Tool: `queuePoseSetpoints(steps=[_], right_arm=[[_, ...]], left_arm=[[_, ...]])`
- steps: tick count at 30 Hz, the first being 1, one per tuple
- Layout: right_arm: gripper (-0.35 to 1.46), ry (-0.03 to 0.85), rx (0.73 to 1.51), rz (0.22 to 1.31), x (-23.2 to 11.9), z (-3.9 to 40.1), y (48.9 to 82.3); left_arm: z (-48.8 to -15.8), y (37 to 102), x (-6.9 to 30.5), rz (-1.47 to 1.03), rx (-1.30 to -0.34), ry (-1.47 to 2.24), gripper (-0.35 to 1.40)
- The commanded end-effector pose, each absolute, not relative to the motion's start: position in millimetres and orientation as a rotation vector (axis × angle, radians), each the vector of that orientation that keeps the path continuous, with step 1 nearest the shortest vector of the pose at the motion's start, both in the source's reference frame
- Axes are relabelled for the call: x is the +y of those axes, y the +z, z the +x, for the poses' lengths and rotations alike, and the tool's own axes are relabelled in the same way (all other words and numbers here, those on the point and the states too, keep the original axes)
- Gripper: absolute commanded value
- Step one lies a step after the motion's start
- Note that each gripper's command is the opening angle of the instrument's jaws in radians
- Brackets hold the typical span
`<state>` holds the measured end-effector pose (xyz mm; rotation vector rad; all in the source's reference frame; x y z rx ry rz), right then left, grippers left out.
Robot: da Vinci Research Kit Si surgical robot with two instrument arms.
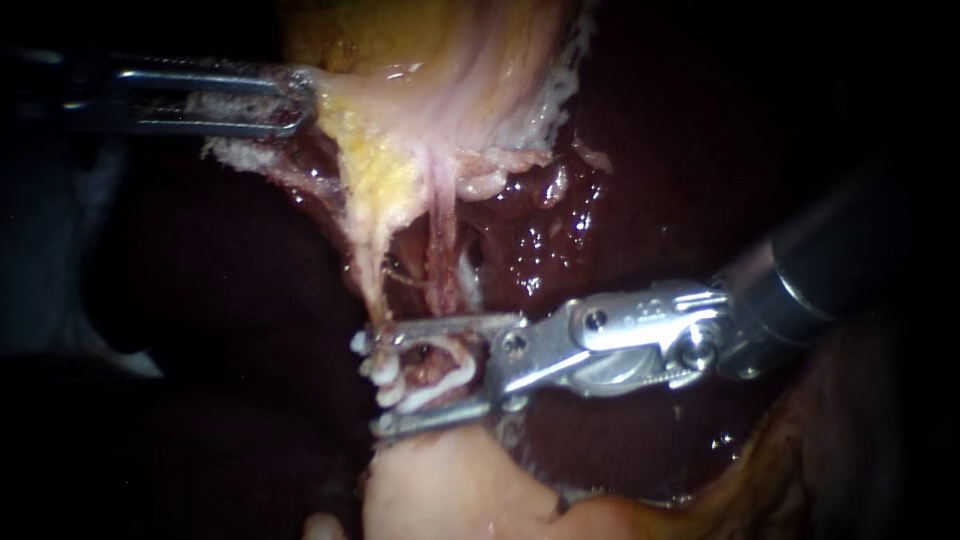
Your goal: Clipping third clip left tube
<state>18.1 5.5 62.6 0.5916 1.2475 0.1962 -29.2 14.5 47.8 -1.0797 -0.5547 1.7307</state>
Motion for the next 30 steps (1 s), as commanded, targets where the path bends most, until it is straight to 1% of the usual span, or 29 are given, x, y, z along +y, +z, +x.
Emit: queuePoseSetpoints(steps=[1, 17, 30], right_arm=[[0.50, 0.198, 1.250, 0.591, 5.6, 18.0, 62.6], [0.50, 0.247, 1.267, 0.614, 7.5, 16.7, 64.6], [0.50, 0.309, 1.298, 0.666, 8.9, 17.7, 65.8]], left_arm=[[-29.2, 47.7, 14.5, -1.080, -0.555, 1.731, -0.35], [-29.2, 47.7, 14.4, -1.080, -0.555, 1.731, -0.35], [-29.3, 47.8, 14.4, -1.080, -0.554, 1.731, -0.35]])
